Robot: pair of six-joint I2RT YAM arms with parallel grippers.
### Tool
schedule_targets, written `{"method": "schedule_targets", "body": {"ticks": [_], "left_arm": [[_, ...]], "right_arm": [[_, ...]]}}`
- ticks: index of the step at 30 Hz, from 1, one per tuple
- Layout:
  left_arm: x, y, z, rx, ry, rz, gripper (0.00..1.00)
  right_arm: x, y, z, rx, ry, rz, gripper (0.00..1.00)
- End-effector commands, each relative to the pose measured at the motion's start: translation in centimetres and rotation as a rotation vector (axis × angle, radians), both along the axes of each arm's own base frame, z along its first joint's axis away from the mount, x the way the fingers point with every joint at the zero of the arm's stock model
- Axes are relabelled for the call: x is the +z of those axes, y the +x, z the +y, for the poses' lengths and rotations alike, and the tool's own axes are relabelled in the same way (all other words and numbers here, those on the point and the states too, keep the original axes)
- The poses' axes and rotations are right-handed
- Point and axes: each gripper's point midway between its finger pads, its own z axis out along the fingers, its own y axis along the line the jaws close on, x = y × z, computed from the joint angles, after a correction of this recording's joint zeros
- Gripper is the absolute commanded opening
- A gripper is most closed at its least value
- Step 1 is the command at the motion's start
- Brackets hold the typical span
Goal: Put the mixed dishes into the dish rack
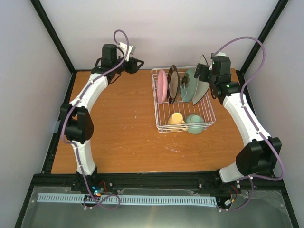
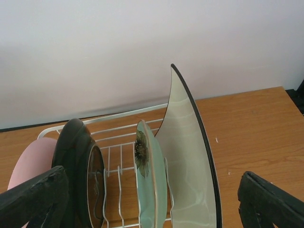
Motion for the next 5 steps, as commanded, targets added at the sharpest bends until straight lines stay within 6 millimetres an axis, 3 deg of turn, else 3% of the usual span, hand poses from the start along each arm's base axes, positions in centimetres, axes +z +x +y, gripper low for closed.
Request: {"method": "schedule_targets", "body": {"ticks": [1,5], "left_arm": [[2.2,0.2,0.3,0.021,0.029,-0.066,0.45],[2.9,0.3,0.2,0.026,0.032,-0.086,0.46]], "right_arm": [[3.1,-0.5,0.3,0.028,-0.012,-0.086,0.95],[3.1,-1.1,-0.7,-0.023,-0.037,-0.081,0.99]]}}
